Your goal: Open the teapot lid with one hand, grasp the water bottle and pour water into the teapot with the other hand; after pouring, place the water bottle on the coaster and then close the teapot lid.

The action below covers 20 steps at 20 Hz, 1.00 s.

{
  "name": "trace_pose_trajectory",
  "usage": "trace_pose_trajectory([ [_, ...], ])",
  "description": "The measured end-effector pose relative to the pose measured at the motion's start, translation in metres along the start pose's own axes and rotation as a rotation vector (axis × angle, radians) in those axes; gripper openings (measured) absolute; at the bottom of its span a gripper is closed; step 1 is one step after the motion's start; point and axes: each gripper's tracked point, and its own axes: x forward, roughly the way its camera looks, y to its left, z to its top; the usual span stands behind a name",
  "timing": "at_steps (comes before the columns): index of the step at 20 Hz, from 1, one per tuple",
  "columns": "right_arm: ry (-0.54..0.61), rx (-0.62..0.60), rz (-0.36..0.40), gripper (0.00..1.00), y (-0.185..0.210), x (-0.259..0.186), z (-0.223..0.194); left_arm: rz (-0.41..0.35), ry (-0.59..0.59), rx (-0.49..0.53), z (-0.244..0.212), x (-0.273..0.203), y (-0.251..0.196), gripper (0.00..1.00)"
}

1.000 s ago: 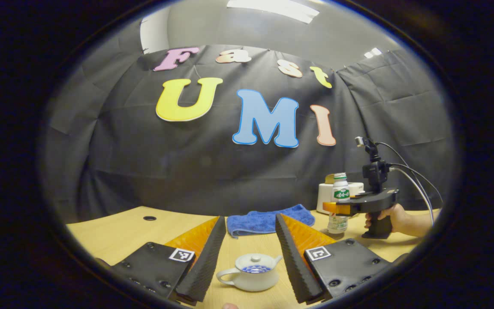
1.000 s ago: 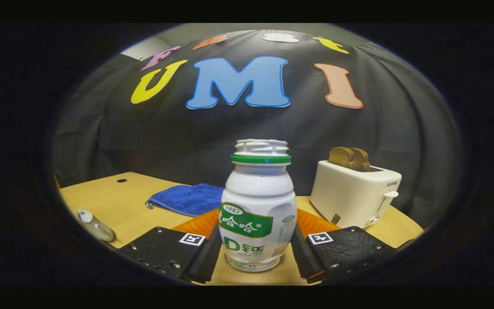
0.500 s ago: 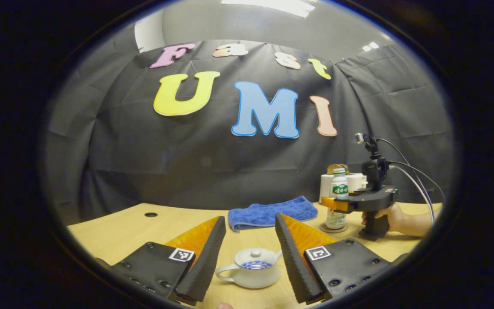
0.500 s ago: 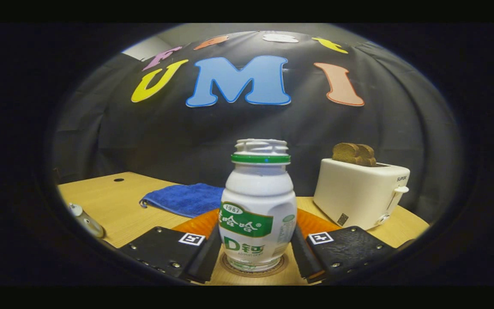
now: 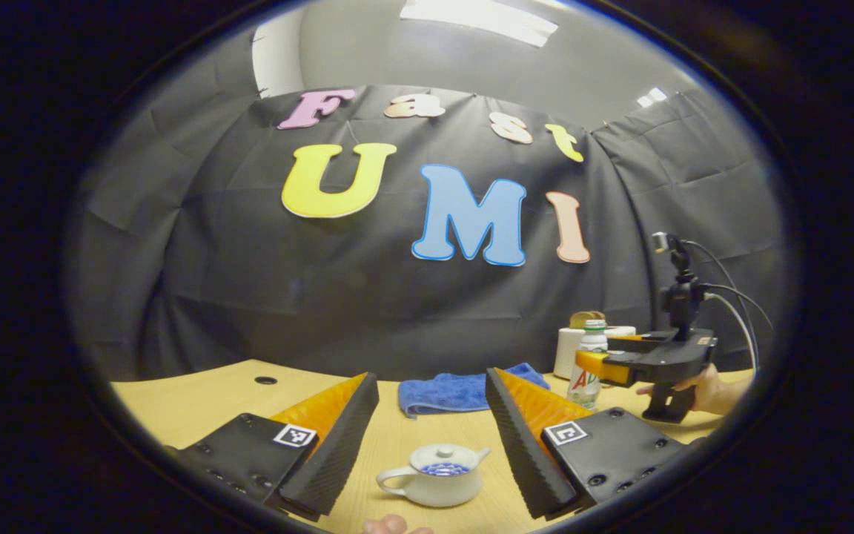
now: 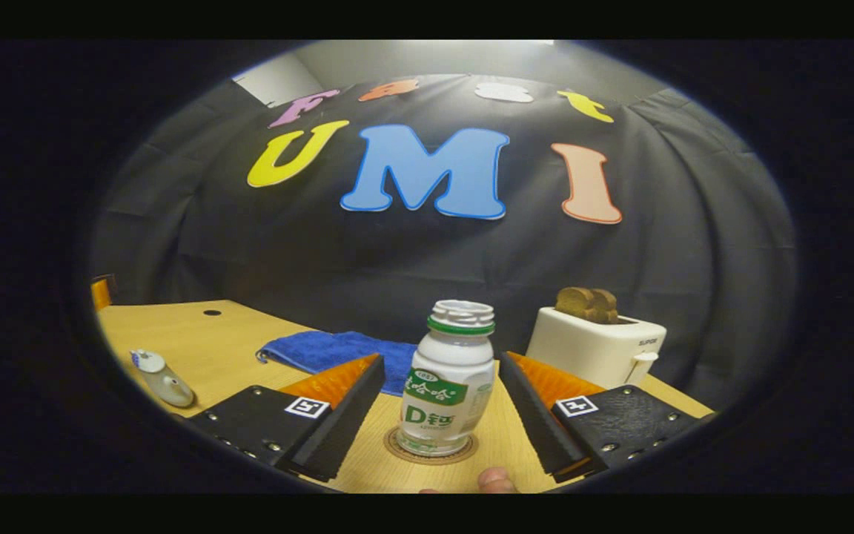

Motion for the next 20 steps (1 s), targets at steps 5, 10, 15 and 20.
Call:
trace_pose_trajectory([
  [5,-0.017,0.081,0.02,0.95,0.031,-0.12,0.022,-0.045,0.064,-0.024,-0.004,-0.043,-0.048,0.99],
  [10,0.041,0.088,-0.035,0.95,0.079,-0.202,-0.015,0.063,0.037,0.096,-0.007,-0.105,-0.079,0.99],
  [15,0.075,0.177,-0.058,0.94,0.095,-0.218,-0.039,0.045,0.132,0.084,-0.04,-0.11,-0.096,1.0],
  [20,0.084,0.152,-0.102,0.95,0.092,-0.218,-0.036,0.078,0.188,0.101,-0.05,-0.101,-0.09,0.96],
])
